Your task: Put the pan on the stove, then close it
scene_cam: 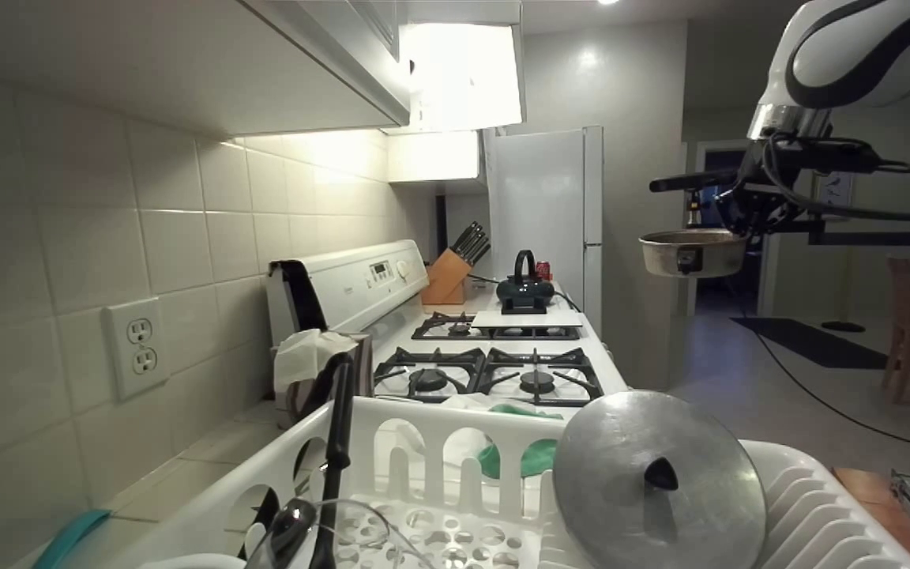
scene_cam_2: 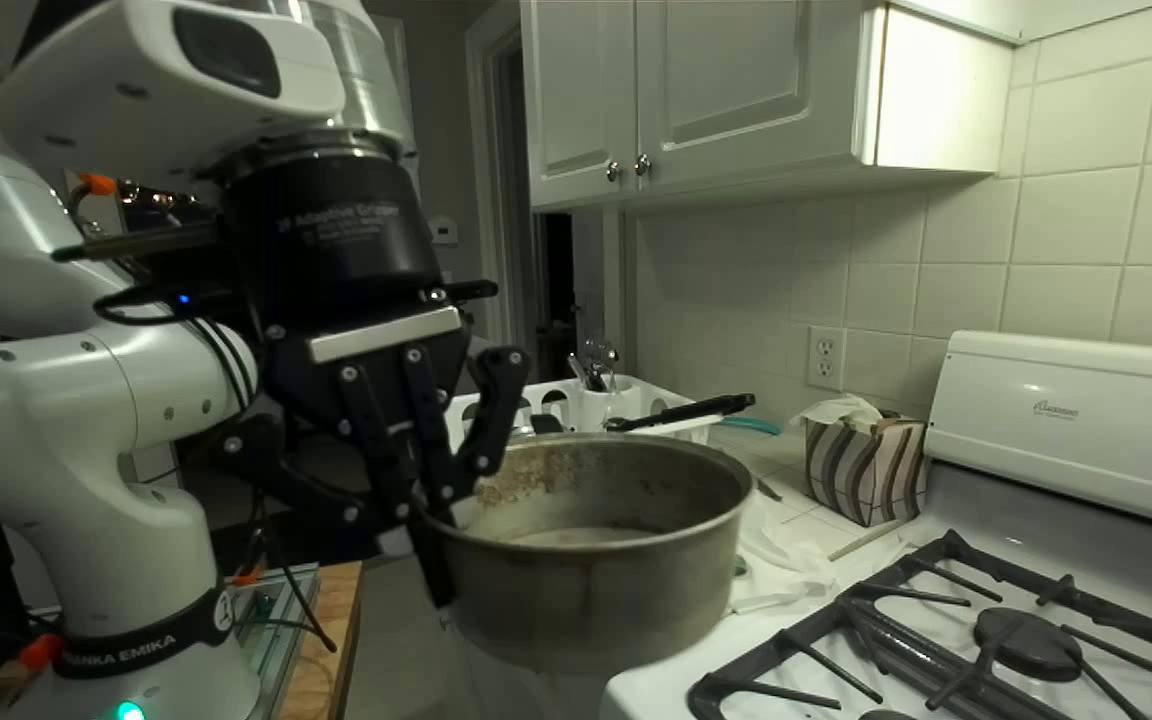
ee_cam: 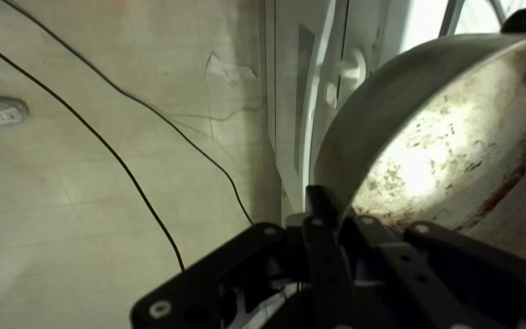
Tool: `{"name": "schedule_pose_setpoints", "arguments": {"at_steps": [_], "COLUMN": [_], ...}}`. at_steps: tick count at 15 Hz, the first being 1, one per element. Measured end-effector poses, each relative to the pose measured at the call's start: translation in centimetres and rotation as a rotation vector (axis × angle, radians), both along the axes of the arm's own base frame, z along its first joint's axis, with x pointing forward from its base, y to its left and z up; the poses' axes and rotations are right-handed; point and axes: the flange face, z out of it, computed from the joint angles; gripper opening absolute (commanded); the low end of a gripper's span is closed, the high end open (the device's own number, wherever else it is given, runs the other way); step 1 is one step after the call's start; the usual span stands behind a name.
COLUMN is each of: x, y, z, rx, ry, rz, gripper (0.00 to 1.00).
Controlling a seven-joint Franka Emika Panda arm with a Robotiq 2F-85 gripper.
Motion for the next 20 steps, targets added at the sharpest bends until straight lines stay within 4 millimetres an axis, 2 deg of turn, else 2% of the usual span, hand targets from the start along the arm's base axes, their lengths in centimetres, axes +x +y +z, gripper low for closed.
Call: {"name": "schedule_pose_setpoints", "arguments": {"at_steps": [2, 4, 9, 12, 15, 20], "x": [1.4, 3.8, 11.3, 15.3, 18.5, 21.8], "y": [-2.6, -4.2, -5.6, -5.1, -3.8, -2.0], "z": [-0.8, -1.9, -3.8, -4.9, -6.7, -10.6], "rx": [-0.067, -0.102, -0.055, -0.005, 0.041, 0.067], "ry": [-0.042, -0.078, -0.113, -0.088, -0.029, 0.049], "rz": [-0.033, -0.057, -0.068, -0.026, 0.023, 0.077], "gripper": [0.01, 0.01, 0.01, 0.01, 0.01, 0.01]}}
